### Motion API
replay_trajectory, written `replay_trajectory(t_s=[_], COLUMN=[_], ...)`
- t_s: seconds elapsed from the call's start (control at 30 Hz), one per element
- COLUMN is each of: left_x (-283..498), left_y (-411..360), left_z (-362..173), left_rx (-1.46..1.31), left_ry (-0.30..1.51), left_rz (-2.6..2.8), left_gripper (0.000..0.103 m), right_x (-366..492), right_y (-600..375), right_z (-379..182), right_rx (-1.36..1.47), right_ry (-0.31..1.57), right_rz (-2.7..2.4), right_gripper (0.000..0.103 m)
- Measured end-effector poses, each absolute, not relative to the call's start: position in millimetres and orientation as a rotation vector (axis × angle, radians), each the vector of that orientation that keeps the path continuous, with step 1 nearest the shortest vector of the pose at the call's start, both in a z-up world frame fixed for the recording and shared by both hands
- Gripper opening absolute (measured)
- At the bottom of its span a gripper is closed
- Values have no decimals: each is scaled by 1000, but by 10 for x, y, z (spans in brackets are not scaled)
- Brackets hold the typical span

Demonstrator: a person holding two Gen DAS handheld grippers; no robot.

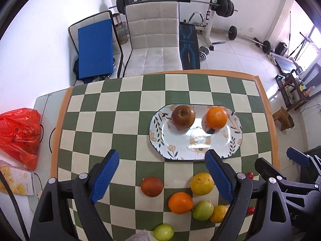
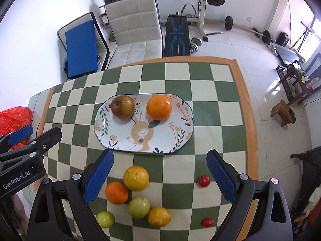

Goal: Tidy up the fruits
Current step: 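Lift both open tools up away from the plate, then grasp a green apple with the left tool while the right tool grasps yellow citrus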

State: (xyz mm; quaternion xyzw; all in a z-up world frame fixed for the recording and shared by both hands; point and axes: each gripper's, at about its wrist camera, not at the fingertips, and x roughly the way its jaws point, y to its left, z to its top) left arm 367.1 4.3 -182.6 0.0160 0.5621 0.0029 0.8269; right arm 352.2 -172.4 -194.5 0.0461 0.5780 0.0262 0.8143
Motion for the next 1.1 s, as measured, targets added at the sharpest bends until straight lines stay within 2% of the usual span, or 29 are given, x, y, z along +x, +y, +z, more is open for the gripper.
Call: replay_trajectory(t_s=[0.37, 0.63, 0.67, 0.7, 0.83, 1.1], left_x=[3143, 2951, 2936, 2927, 2863, 2540], left_y=[92, 140, 151, 163, 228, 273], left_z=[-1503, -1441, -1474, -1516, -1825, -2899], left_rx=[7, -6, 3, 9, 28, 114], left_ry=[1130, 1120, 1125, 1136, 1217, 1498], left_rz=[-4, 15, 25, 28, 40, 40], left_gripper=[87, 87, 93, 103, 103, 103], right_x=[2914, 2672, 2658, 2645, 2584, 2382], right_y=[-1728, -1793, -1815, -1838, -1918, -1962], right_z=[-1429, -1274, -1320, -1388, -1809, -3182], right_rx=[131, 188, 204, 218, 253, 329], right_ry=[1143, 1110, 1122, 1141, 1239, 1509], right_rz=[41, 47, 54, 55, 46, 63], right_gripper=[96, 96, 96, 96, 96, 94])
